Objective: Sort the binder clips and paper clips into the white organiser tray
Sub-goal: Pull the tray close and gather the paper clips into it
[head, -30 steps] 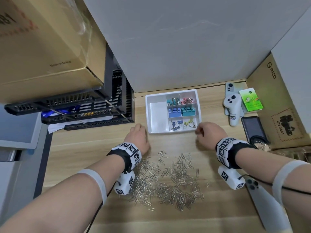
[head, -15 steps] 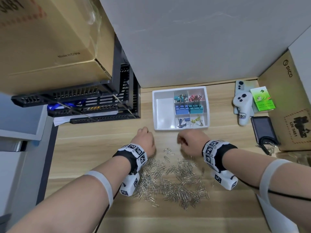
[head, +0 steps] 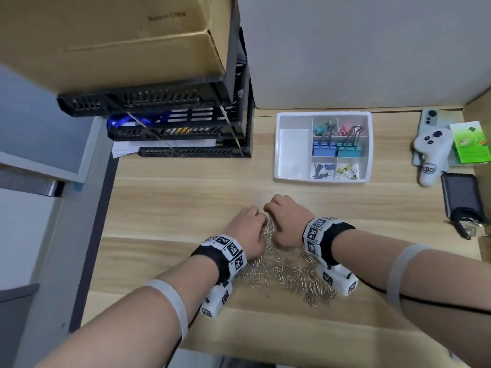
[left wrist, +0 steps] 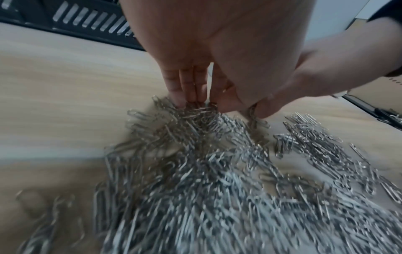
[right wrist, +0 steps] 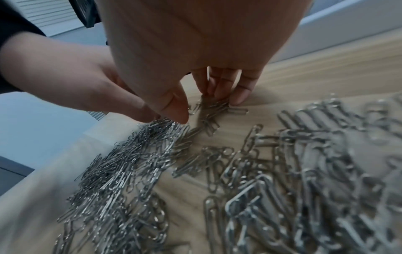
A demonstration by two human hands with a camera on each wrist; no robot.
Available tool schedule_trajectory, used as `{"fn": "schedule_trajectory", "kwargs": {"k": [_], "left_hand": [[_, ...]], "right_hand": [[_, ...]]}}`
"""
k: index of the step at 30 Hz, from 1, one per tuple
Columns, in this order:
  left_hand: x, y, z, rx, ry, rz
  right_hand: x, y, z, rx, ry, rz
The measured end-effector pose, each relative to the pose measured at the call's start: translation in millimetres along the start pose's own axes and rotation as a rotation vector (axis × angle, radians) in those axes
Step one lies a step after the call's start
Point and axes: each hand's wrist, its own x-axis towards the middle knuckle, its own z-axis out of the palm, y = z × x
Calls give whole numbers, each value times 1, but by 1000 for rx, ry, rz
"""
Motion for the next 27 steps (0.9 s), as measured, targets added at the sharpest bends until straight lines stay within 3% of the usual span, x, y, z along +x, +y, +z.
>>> {"fn": "schedule_trajectory", "kwargs": {"k": [4, 8, 13, 20, 27], "left_hand": [[-18, -8, 2, -70, -25, 47], [-33, -22, -1, -71, 33, 48], [-48, -47, -1, -23, 111, -160], [-81, -65, 23, -55, 79, -454], [-88, -47, 38, -222, 4, -462]], "right_hand": [[-4, -10, 4, -24, -88, -67], [-12, -15, 2, -13, -154, -57], [-6, -26, 0, -27, 9, -28], [14, -75, 25, -225, 37, -114], [12, -100, 48, -343, 3, -190]]}}
